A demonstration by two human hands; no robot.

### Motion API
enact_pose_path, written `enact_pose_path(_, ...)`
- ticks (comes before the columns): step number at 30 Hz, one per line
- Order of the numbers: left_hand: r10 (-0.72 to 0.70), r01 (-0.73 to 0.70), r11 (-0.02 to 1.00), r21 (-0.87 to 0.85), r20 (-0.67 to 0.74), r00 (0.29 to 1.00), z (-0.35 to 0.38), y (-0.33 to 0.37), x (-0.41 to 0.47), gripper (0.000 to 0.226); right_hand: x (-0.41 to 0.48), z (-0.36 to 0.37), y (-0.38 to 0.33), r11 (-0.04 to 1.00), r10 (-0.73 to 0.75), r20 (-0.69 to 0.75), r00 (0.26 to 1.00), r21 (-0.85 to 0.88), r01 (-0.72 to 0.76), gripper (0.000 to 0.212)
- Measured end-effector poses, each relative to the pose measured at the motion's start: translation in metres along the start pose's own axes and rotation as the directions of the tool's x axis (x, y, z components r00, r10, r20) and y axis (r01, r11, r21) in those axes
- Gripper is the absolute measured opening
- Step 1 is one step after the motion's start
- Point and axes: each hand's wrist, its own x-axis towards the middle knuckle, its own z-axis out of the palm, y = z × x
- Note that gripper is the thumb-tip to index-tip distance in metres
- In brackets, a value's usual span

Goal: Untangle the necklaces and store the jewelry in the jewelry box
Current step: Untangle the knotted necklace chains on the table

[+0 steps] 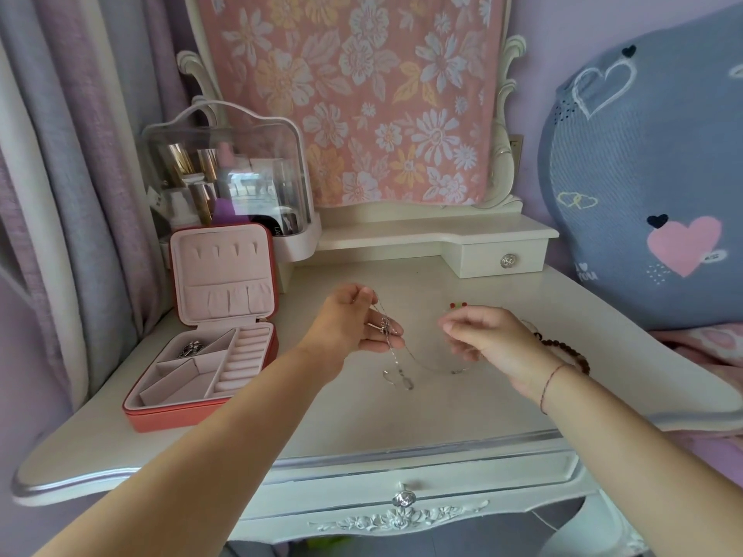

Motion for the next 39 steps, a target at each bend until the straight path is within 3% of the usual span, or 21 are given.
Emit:
enact_pose_path(6, -0.037, 0.039, 0.999, -0.035, 0.06, 0.998, 0.009, 0.003, -0.004, 0.023, -0.005, 0.016, -0.008, 0.969, -0.198, 0.004, 0.98, -0.152, 0.196, 0.018)
enact_pose_path(10, -0.064, 0.066, 0.997, -0.027, 0.07, 0.996, 0.015, 0.002, -0.005, 0.024, -0.011, 0.03, -0.014, 0.886, -0.388, 0.07, 0.919, -0.246, 0.393, 0.031)
enact_pose_path(15, -0.086, 0.087, 0.996, -0.01, 0.081, 0.993, 0.019, 0.001, -0.007, 0.028, -0.006, 0.035, -0.014, 0.806, -0.477, 0.04, 0.878, -0.379, 0.455, 0.018)
enact_pose_path(20, -0.071, 0.079, 0.996, -0.038, 0.184, 0.98, 0.017, 0.002, -0.01, 0.032, -0.004, 0.029, -0.016, 0.895, -0.384, -0.049, 0.922, -0.264, 0.359, 0.013)
enact_pose_path(24, -0.036, 0.048, 0.998, -0.048, 0.231, 0.972, 0.014, -0.002, -0.009, 0.032, -0.002, 0.025, -0.018, 0.973, -0.229, -0.07, 0.971, 0.006, 0.23, 0.011)
enact_pose_path(29, 0.022, 0.003, 0.995, -0.101, 0.245, 0.969, 0.009, -0.004, -0.008, 0.03, -0.003, 0.02, -0.029, 0.963, -0.089, -0.019, 0.996, 0.252, 0.091, 0.004)
enact_pose_path(39, 0.093, -0.086, 0.994, -0.074, 0.1, 0.991, 0.002, -0.01, -0.003, 0.007, 0.001, 0.012, -0.032, 0.961, -0.054, -0.1, 0.993, 0.266, 0.08, 0.005)
